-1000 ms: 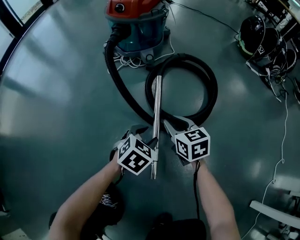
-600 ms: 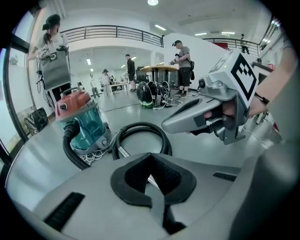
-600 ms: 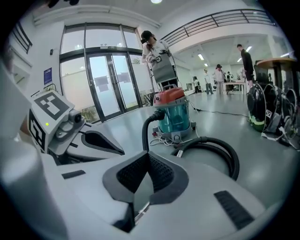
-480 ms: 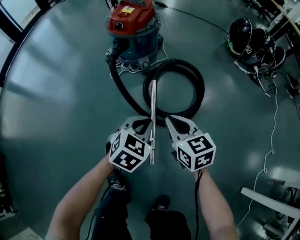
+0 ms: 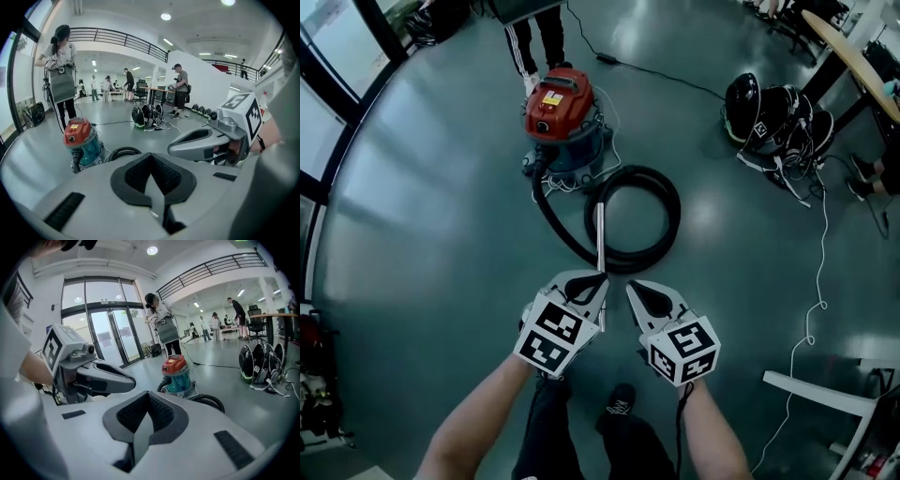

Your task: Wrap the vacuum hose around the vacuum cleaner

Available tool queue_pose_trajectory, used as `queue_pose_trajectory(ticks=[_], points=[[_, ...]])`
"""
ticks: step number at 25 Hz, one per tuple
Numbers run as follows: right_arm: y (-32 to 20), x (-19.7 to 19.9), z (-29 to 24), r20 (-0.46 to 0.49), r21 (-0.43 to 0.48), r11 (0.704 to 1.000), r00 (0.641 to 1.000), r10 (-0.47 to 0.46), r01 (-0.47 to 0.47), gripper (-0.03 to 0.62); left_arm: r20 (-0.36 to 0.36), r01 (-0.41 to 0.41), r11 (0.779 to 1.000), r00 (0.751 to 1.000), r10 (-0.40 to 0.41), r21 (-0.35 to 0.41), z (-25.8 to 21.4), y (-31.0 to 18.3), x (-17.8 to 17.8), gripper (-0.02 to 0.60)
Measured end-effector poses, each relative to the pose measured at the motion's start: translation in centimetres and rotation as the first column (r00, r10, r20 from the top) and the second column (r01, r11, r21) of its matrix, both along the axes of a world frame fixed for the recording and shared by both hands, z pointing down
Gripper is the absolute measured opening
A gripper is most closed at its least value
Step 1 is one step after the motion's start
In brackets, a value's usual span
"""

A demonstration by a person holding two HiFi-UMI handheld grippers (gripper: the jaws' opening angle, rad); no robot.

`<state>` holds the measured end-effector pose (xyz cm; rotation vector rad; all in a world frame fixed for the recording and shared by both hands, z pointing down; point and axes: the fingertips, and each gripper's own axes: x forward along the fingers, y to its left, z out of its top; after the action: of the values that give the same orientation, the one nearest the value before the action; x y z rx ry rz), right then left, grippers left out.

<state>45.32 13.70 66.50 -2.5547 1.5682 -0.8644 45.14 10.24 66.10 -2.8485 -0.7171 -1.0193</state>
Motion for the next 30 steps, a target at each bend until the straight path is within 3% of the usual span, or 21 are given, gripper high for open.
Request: queue_pose_trajectory(ticks=[9,15,20,30], points=[[6.9,-5.8,-16.2,0.004,0.043,0.999,1.0,0.025,-0.025,0.002,-0.019,-0.008,1.0,1.0,0.007,-0.006,-14.9,6.8,-5.9,0.005],[10.2,-8.6,-23.2,-0.043,0.052,0.998,0.998,0.046,-0.044,0.002,-0.073,-0.004,1.0,0.997,0.004,0.004,-22.7,9.4,-9.5,0.005],[10.1,-11.2,-28.6,-0.11,0.062,0.997,0.992,0.056,-0.049,0.002,-0.087,-0.01,1.0,0.996,0.009,-0.009,-27.6,9.9,-13.0,0.005],[7.1,-17.0,-37.2,-0.197,0.094,0.992,0.976,0.097,-0.079,0.002,-0.205,-0.052,0.998,0.978,0.043,-0.039,-36.6,7.1,-18.7,0.005]])
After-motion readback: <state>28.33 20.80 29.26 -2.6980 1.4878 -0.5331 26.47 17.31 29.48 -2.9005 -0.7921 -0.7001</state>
